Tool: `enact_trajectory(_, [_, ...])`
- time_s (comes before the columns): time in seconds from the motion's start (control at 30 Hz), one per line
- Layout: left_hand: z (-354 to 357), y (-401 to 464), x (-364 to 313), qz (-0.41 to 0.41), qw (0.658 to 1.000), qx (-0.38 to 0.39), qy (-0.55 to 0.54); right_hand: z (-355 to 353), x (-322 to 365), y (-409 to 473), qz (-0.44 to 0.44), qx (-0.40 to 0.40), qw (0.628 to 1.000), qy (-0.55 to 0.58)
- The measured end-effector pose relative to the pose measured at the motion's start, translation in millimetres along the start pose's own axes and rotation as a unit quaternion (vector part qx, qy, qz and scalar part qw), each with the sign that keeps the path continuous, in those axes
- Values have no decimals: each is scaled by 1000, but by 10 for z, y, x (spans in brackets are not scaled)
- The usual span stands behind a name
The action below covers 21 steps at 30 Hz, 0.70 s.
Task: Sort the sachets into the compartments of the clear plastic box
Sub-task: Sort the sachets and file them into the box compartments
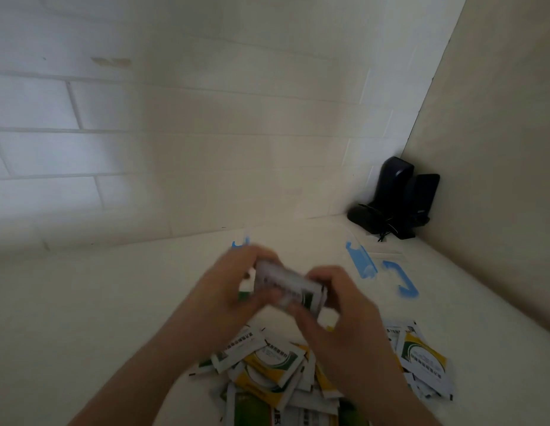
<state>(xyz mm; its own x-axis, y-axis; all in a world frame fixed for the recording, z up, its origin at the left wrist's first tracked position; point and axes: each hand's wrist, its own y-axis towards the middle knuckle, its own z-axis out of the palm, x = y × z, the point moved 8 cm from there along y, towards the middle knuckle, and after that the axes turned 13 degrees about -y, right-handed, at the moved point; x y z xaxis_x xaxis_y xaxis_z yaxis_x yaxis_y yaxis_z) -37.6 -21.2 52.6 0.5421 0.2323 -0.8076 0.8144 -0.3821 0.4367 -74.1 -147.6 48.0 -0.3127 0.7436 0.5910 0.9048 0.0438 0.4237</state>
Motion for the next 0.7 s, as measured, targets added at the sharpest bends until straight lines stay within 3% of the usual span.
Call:
enact_trajectory(0.07, [-110, 337, -33, 12, 999, 11, 29, -117, 86, 245, -2, -37, 999, -29])
enact_trajectory(0.17, [-173, 746, 141, -37, 998, 47, -13, -76, 68, 604, 24, -38, 998, -50])
enact_trajectory(0.27, [-146, 955, 362, -89, 990, 110, -13, 150, -82, 843, 63, 22, 995, -73])
enact_trajectory(0.37, [-123, 1020, 515, -98, 981, 152, 74, 402, -241, 943, 99, 103, 986, -85])
enact_trajectory(0.47, [-120, 998, 586, -73, 974, 163, 142, 612, -320, 949, 105, 172, 976, -79])
enact_trajectory(0.7, [-61, 995, 700, -76, 962, 145, 219, 827, -385, 981, 94, 270, 941, -180])
